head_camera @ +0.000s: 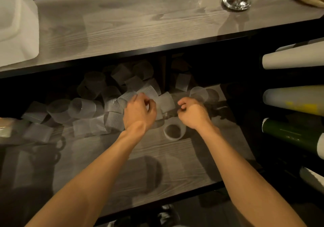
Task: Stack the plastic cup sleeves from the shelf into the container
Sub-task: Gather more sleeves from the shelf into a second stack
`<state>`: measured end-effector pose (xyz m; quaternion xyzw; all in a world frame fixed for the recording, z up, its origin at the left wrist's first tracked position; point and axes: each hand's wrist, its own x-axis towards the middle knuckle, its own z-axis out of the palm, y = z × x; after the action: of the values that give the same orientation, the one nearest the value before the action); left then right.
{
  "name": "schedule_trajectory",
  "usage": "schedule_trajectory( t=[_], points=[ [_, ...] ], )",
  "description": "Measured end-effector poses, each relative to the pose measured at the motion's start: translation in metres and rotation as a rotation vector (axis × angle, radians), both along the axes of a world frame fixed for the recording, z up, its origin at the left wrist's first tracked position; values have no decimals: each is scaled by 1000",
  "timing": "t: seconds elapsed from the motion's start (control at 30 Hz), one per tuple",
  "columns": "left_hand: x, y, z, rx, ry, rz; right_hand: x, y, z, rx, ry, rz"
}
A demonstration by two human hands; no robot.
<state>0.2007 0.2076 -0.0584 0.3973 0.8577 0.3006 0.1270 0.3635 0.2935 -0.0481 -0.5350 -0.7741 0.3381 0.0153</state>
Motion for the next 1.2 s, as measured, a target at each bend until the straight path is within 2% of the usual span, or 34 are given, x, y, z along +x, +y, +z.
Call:
schedule_trajectory(
  t=[0.07,0.17,0.27,0.37,0.53,0.67,0.77,0.97,1.2],
  points=[
    [-12,5,0,30,130,-13,-18,-2,0,48,117,80],
    [-26,14,-1,-150,279,-26,-49,-2,-5,26,94,206],
    [-33,20,0,-278,333,-85,-73,2,-14,-188,86,31],
    [-37,23,-1,-284,254,-189,-83,2,-13,-416,276,-202],
    [-40,25,-2,-199,73,-158,-81,4,-17,-433,447,-322],
    [-44,22,-10,-49,-39,-200,-72,10,-14,-552,601,-396],
    [-41,19,-7,24,-106,-260,-65,16,-13,-577,606,-400],
    [-42,11,-14,-20,-170,-357,-50,17,-23,-526,632,-411],
    [-45,2,-17,29,-309,-272,-51,3,-25,-348,580,-277]
  ],
)
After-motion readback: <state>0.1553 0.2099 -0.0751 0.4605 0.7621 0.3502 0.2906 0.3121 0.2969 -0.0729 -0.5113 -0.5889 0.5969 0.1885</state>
